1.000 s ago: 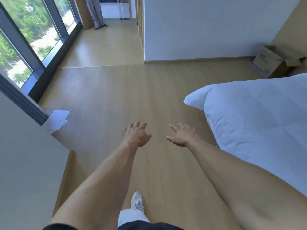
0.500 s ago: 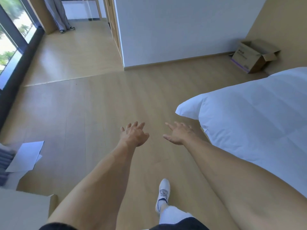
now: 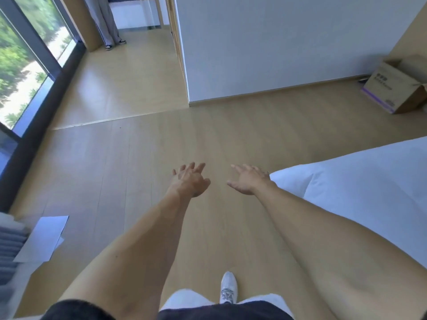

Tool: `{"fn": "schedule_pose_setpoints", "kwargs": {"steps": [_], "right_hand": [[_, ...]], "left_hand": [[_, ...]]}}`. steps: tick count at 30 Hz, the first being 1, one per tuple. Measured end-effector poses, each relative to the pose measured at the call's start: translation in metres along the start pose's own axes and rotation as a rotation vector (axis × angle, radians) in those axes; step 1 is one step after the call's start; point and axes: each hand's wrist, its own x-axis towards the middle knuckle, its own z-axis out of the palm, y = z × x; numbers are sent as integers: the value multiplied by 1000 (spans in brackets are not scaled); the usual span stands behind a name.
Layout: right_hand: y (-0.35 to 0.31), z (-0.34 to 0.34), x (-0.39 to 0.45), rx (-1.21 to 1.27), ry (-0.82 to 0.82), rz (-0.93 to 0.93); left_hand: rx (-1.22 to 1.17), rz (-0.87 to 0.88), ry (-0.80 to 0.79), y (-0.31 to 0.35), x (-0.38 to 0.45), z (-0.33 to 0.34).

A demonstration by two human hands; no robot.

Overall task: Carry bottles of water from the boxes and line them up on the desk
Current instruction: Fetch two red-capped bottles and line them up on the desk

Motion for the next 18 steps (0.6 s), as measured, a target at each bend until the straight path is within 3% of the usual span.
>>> {"fn": "schedule_pose_setpoints", "kwargs": {"steps": [10, 18], "right_hand": [[43, -56, 111, 33, 8, 82], [82, -113, 227, 16, 1, 231]], "left_hand": [[39, 96, -29, 49, 145, -36], [64, 270, -29, 88, 292, -83]]}}
